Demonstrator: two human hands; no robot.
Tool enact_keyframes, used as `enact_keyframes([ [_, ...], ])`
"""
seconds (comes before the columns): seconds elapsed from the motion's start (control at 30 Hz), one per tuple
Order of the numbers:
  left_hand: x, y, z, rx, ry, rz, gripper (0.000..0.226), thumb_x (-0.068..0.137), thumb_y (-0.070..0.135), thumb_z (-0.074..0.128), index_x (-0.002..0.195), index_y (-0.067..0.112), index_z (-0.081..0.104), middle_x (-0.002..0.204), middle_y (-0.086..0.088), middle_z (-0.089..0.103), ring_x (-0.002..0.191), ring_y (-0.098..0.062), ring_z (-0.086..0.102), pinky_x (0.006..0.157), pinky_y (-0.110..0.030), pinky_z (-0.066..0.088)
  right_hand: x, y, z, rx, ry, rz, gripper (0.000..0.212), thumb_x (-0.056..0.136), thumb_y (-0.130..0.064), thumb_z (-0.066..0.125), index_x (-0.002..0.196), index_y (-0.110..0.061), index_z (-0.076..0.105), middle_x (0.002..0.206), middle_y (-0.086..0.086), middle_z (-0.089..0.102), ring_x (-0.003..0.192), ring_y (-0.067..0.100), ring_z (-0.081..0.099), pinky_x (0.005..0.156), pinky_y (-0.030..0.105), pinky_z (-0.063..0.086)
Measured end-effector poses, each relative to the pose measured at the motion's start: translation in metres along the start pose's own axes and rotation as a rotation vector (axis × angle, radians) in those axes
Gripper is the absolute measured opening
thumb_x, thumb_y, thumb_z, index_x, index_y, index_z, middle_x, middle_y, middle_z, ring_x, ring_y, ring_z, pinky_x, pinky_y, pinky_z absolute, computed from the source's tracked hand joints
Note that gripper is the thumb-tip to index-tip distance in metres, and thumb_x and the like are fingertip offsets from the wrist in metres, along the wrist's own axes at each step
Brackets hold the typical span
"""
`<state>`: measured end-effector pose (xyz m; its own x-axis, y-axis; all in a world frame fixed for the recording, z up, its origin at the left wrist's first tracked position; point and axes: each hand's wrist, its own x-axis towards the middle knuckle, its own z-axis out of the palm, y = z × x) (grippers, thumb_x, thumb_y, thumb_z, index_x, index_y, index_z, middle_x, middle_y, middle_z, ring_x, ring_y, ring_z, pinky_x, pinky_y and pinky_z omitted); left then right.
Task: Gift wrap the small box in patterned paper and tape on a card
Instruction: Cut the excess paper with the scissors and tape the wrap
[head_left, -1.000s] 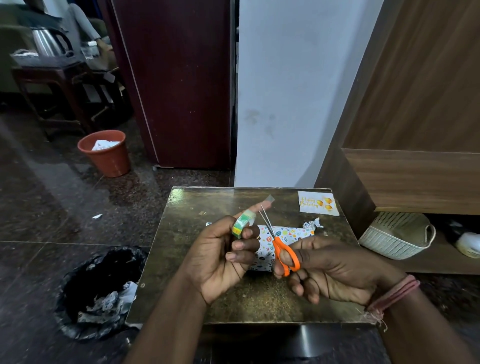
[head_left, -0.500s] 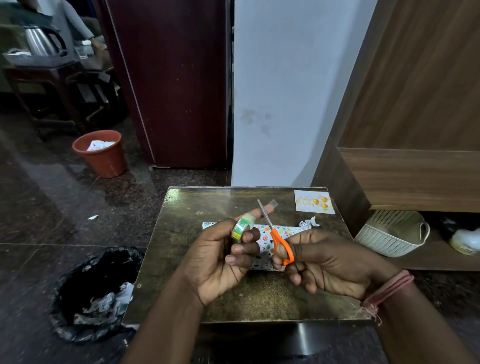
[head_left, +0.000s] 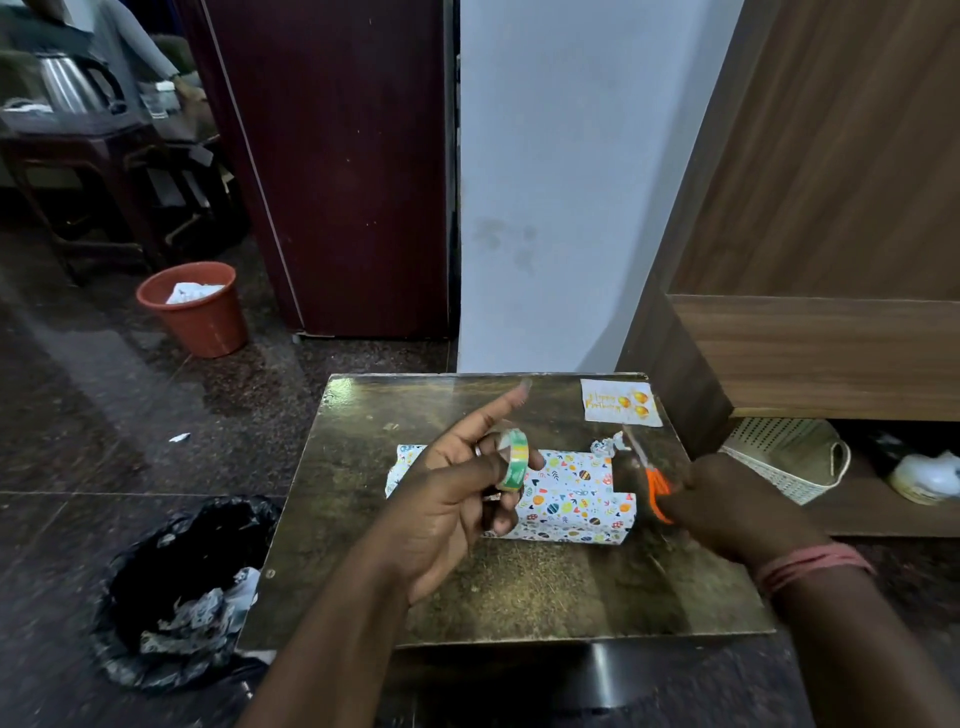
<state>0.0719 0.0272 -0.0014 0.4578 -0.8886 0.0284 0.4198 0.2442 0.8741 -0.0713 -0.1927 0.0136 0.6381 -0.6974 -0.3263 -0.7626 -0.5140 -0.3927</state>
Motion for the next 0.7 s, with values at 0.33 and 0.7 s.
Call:
enact_keyframes([
  [0.33, 0.0, -0.005, 0.007, 0.318, 0.036, 0.037, 0.062, 0.101, 0.002, 0.056, 0.153, 0.033, 0.043, 0.116, -0.021, 0.072, 0.065, -0.017, 0.053, 0.058, -0.029, 0.048, 0.001, -0.01, 0.034, -0.384, 0.139, -0.047, 0.028, 0.1, -0.025, 0.049, 0.123, -0.016, 0.063, 0.123, 0.007, 0.066, 0.109, 0.025, 0.063, 0.085, 0.029, 0.047],
  [0.7, 0.0, -0.008, 0.008, 0.345, 0.038, 0.003, 0.069, 0.095, 0.001, 0.067, 0.152, 0.032, 0.045, 0.098, -0.03, 0.065, 0.062, -0.019, 0.055, 0.053, -0.029, 0.049, -0.023, -0.055, 0.006, 0.748, -0.225, -0.556, 0.021, 0.101, -0.026, 0.058, 0.106, -0.021, 0.078, 0.074, -0.005, 0.063, 0.066, 0.012, 0.049, 0.058, 0.023, 0.042],
])
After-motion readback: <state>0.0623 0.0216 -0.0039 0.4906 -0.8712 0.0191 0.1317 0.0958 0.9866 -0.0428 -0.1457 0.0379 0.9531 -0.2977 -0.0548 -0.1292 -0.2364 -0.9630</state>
